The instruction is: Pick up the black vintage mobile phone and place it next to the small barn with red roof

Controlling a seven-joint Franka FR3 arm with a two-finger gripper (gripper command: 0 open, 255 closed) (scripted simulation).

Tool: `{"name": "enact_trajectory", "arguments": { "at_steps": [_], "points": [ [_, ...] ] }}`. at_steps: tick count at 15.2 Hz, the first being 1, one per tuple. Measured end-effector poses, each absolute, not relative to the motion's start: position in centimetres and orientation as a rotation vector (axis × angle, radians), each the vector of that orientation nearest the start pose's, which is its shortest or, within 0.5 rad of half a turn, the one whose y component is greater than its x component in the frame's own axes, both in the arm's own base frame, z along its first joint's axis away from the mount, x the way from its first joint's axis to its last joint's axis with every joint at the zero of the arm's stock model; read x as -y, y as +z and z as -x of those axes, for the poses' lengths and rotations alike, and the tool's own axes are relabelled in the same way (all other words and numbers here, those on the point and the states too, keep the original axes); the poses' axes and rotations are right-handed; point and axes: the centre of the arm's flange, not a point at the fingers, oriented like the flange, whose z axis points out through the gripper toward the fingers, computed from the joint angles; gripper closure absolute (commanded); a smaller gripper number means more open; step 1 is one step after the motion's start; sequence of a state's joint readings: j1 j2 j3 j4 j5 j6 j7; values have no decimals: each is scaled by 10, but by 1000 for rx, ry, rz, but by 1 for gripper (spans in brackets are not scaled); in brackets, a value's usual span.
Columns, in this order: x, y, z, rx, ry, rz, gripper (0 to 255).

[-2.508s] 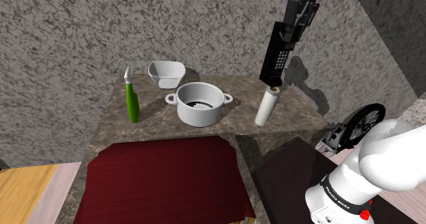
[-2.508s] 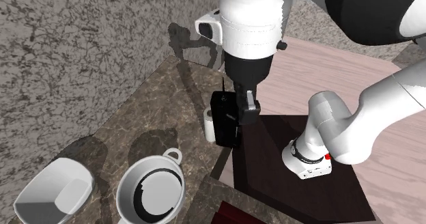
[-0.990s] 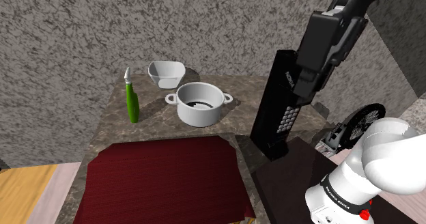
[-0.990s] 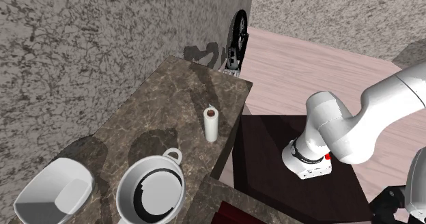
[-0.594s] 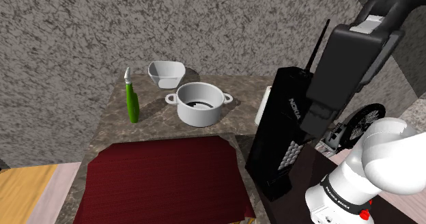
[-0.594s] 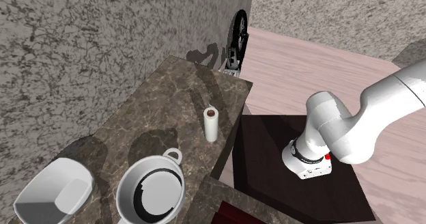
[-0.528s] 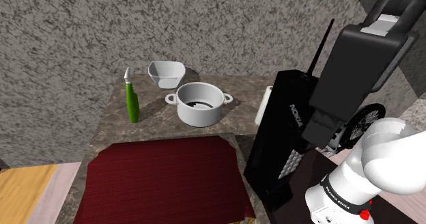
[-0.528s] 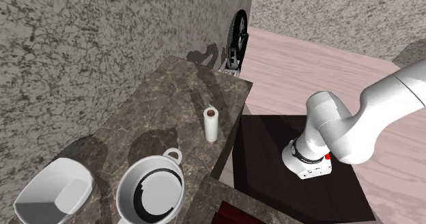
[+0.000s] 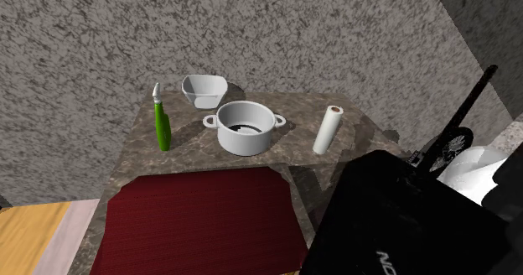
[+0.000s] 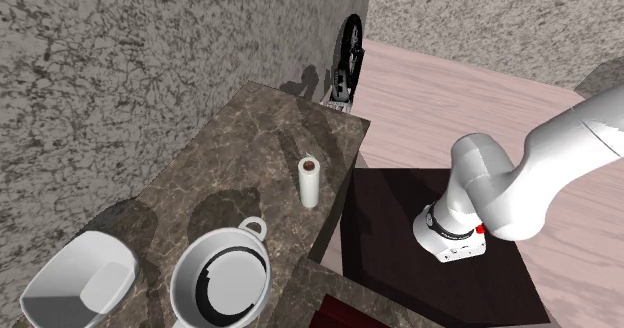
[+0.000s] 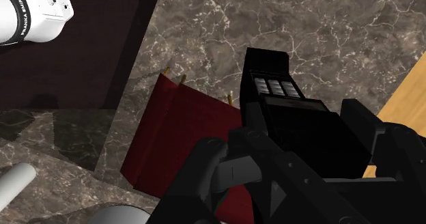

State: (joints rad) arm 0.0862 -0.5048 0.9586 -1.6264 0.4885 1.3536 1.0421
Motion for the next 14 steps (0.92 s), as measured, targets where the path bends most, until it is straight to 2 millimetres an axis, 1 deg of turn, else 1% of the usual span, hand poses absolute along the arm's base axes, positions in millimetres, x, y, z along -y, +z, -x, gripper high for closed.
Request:
{"name": "enact_trajectory", "arguments": {
  "at_steps": [3, 4, 5, 7, 14],
  "points": [
    [-503, 687, -35, 85, 81, 3095, 255],
    [-510, 685, -27, 85, 81, 3095, 255],
    [-515, 684, -25, 86, 82, 3094, 255],
    [-518, 677, -21, 85, 83, 3093, 255],
    [-520, 641, -20, 85, 83, 3093, 255]
  ]
}}
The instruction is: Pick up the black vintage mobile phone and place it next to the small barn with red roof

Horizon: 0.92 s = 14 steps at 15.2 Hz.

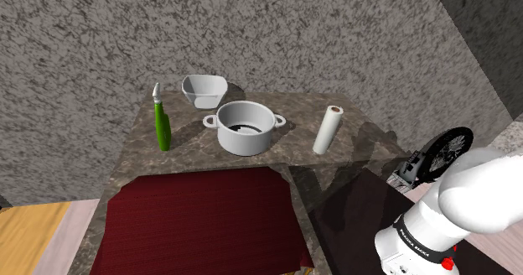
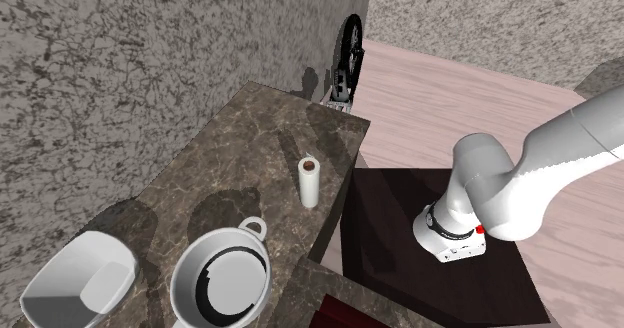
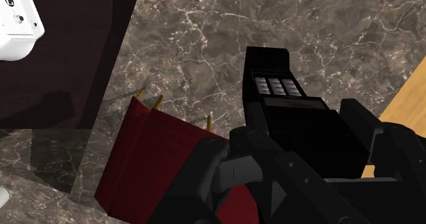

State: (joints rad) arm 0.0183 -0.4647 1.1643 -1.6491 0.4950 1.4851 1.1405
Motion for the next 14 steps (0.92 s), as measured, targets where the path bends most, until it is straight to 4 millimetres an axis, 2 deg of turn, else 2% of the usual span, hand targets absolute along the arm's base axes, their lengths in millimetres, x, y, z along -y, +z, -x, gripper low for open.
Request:
{"name": "enact_trajectory", "arguments": {
  "at_steps": [14],
  "points": [
    [-520, 567, -20, 84, 84, 3093, 255]
  ]
}}
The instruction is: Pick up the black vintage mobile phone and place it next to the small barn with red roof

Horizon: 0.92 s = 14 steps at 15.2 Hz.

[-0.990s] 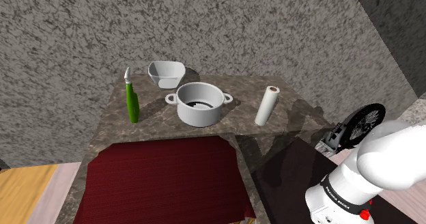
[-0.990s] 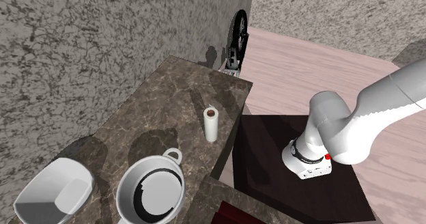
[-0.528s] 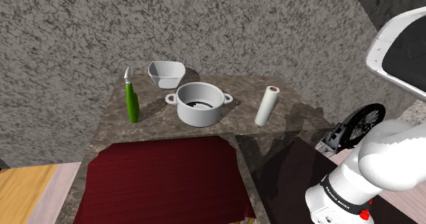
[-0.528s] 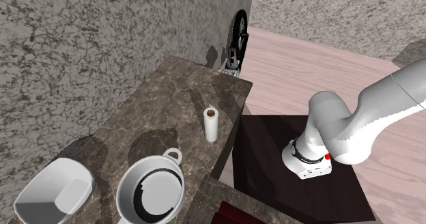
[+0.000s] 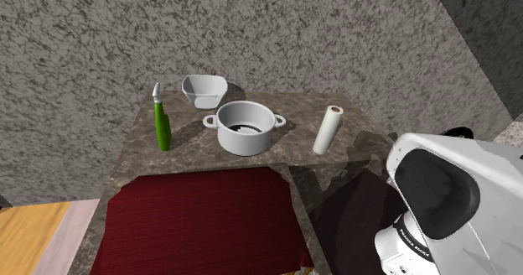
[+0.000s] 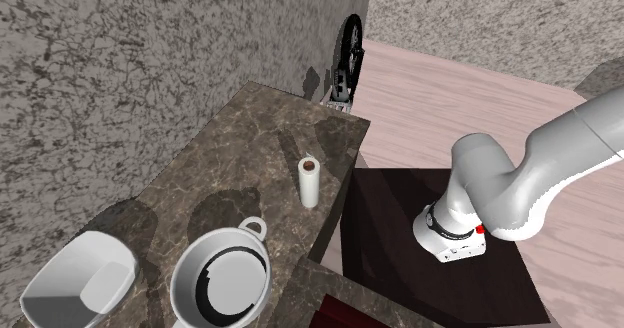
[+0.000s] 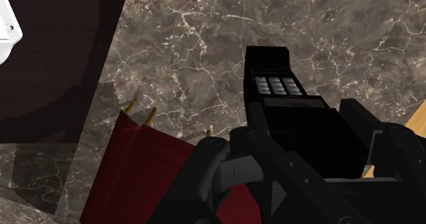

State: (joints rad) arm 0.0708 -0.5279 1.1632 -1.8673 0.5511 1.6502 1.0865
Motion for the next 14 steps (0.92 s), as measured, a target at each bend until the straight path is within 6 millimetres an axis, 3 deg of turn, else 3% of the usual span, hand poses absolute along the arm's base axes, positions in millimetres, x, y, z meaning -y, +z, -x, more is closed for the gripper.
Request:
{"name": "enact_trajectory", "arguments": {
  "at_steps": [14],
  "points": [
    [-520, 494, -19, 84, 84, 3093, 255]
  ]
}}
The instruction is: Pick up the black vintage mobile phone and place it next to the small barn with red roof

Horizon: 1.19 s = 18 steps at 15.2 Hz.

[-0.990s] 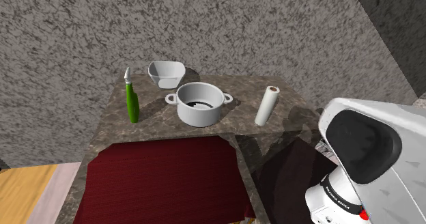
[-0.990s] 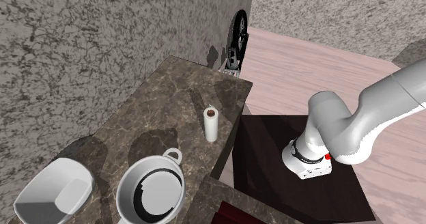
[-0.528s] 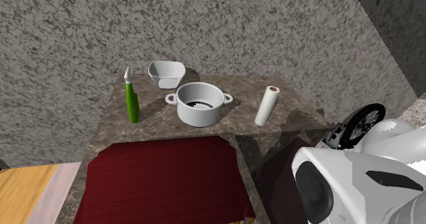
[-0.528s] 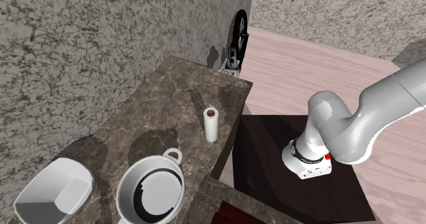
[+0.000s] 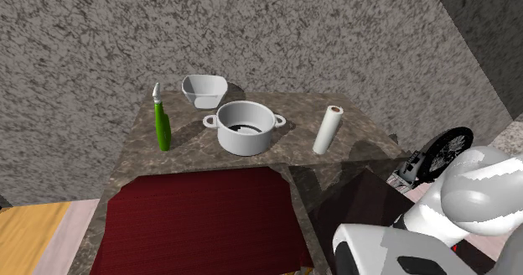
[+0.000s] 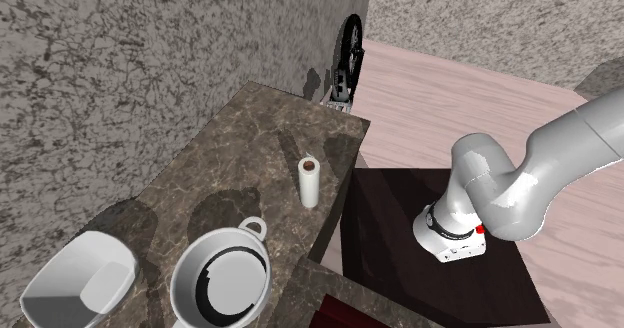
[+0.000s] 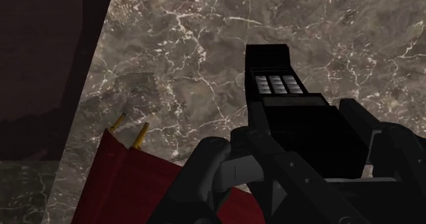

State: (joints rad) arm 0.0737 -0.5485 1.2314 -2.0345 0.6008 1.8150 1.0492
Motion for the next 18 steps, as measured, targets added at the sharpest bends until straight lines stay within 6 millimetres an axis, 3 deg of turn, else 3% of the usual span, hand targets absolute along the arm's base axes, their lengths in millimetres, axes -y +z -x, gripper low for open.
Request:
{"name": "enact_trajectory", "arguments": {
  "at_steps": [18],
  "points": [
    [-519, 397, -20, 85, 84, 3093, 255]
  ]
}}
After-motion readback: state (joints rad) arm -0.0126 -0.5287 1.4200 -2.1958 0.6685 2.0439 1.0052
